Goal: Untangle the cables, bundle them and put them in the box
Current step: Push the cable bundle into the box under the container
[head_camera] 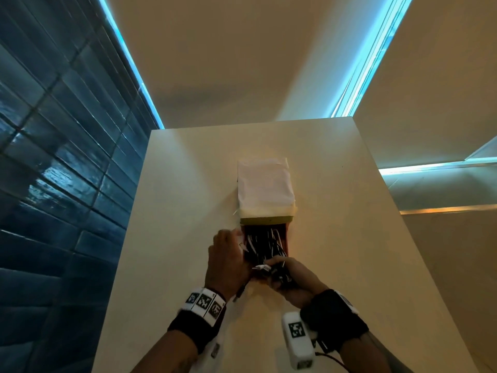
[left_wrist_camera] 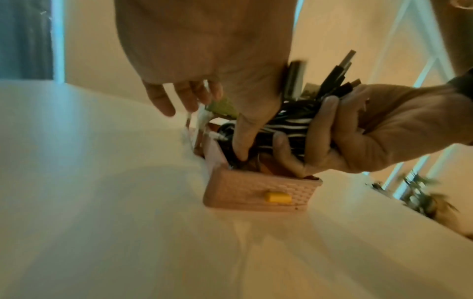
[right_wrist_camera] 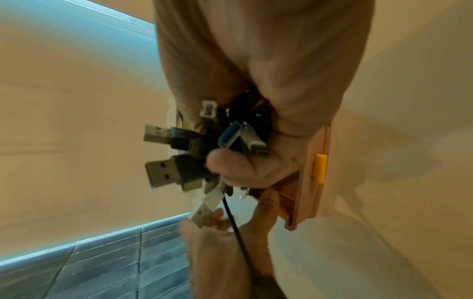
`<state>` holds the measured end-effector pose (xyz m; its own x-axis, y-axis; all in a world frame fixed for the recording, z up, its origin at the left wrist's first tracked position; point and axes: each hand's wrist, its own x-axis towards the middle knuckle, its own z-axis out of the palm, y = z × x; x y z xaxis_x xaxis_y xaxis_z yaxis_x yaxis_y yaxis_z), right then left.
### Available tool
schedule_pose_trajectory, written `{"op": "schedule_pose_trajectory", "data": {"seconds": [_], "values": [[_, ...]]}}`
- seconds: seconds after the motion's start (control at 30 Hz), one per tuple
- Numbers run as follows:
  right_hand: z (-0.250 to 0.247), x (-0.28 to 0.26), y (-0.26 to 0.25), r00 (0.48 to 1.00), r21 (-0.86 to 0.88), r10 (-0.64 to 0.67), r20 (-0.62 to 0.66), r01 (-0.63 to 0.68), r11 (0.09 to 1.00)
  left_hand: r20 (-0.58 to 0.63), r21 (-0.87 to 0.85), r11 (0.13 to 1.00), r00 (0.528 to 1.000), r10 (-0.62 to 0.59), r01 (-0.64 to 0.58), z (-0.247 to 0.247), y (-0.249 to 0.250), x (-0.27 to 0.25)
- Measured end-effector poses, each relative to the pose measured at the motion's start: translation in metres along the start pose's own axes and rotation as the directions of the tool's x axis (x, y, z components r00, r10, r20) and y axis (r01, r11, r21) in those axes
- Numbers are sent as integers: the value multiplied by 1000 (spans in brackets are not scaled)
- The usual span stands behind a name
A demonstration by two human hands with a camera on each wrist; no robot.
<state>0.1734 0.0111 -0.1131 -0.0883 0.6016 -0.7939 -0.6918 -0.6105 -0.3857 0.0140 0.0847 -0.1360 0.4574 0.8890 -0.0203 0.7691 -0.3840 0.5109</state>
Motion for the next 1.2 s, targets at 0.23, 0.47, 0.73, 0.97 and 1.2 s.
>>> {"op": "schedule_pose_trajectory", "data": {"seconds": [0.23, 0.47, 0.73, 0.97, 1.2], "values": [[12, 14, -1, 997, 75, -37, -64, 42, 996, 146, -225, 944, 966, -212, 241, 27, -13, -10], [27, 33, 1, 948, -9, -189, -256, 193, 981, 134, -300, 937, 980, -144, 179, 28, -17, -14], [36, 39, 7, 826, -814, -521, -216, 143, 564, 108, -325, 927, 981, -161, 188, 32, -20, -13], [30, 37, -9, 832, -985, -532, -156, -89, 150, 53, -344, 910, 972, -228, 232, 34, -8, -20], [23, 36, -10, 832, -994, -545, -105, -108, 26, -31, -321, 946, 999, 43, -50, 39, -1, -62]]}}
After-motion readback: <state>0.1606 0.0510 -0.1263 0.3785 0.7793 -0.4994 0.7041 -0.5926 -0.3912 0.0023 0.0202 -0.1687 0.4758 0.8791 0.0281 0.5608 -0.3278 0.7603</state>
